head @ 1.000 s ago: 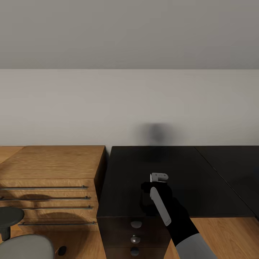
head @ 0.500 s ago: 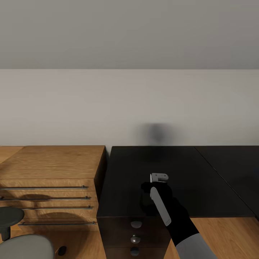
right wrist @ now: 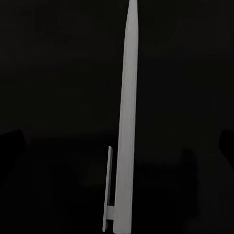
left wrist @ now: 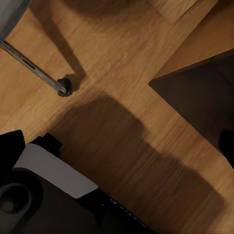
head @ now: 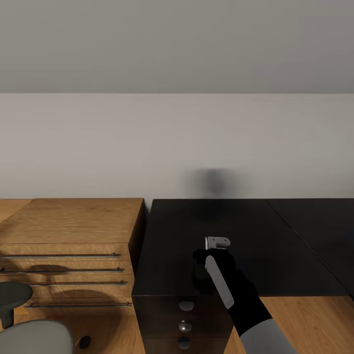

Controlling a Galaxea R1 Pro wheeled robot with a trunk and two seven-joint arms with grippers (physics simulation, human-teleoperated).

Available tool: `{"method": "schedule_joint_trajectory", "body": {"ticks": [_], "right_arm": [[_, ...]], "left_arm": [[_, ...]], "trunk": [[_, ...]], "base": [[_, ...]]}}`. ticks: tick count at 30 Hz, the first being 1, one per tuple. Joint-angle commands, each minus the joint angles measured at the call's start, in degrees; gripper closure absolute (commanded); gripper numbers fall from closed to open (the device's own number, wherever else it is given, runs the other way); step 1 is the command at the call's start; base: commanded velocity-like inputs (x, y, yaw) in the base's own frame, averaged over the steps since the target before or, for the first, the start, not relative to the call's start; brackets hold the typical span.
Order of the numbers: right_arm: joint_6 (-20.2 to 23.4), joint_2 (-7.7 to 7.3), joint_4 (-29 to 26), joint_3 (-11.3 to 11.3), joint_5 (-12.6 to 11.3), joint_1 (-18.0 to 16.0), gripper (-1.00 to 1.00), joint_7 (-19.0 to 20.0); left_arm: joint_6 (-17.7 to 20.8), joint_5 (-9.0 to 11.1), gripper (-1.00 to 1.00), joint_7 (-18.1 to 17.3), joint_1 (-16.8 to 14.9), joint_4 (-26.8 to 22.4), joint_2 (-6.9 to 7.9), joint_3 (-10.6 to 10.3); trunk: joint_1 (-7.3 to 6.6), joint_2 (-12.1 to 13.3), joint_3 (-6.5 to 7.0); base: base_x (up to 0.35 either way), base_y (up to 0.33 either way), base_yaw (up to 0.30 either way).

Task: In the bedroom, organize the workspace by keeping the computer under the desk, ensuring the monitor is on the desk, placing the keyboard on the desk next to the monitor, placing the mouse on the desk next to the keyboard, moving the folder from the swivel chair onto the desk next to the mouse, stacking the notebook on top of the folder with the pen on top of the notebook, and positioning the swivel chair next to the desk.

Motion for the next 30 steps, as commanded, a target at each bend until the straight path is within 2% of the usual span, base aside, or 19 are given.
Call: {"method": "schedule_joint_trajectory", "body": {"ticks": [1, 3, 7, 12, 16, 26, 30], "right_arm": [[0.10, -0.01, -0.05, 0.08, -0.60, -0.04, -1.00, -0.58], [0.10, -0.01, -0.04, 0.08, -0.60, -0.05, -1.00, -0.59], [0.12, -0.01, 0.01, 0.08, -0.60, -0.07, -1.00, -0.59], [0.12, -0.01, 0.08, 0.08, -0.60, -0.04, -1.00, -0.58], [0.16, -0.01, 0.11, 0.08, -0.60, -0.02, -1.00, -0.56], [0.19, -0.01, 0.13, 0.08, -0.60, -0.05, -1.00, -0.60], [0.19, -0.01, 0.13, 0.08, -0.60, -0.08, -1.00, -0.60]], "left_arm": [[0.22, 0.16, -1.00, 0.29, -0.02, -0.11, 0.04, -0.02], [0.23, 0.21, -1.00, 0.28, -0.02, -0.11, 0.04, -0.01], [0.23, 0.27, -1.00, 0.31, -0.01, -0.11, 0.03, -0.01], [0.24, 0.29, -1.00, 0.33, -0.02, -0.11, 0.06, 0.05], [0.24, 0.30, -1.00, 0.34, -0.03, -0.11, 0.05, 0.06], [0.24, 0.33, -1.00, 0.34, -0.02, -0.11, 0.06, 0.08], [0.24, 0.34, -1.00, 0.34, -0.03, -0.11, 0.08, 0.08]], "trunk": [[0.00, -0.03, -0.05], [0.00, -0.03, -0.05], [0.88, -1.63, -0.76], [0.88, -1.63, -0.76], [1.76, -3.24, -1.48], [1.76, -3.24, -1.48], [2.42, -4.44, -2.02]], "base": [[0.000, 0.000, 0.000], [0.000, 0.000, 0.000], [0.000, 0.000, 0.000], [0.000, 0.000, 0.000], [0.000, 0.000, 0.000], [0.000, 0.000, 0.000], [0.000, 0.000, 0.000]]}}
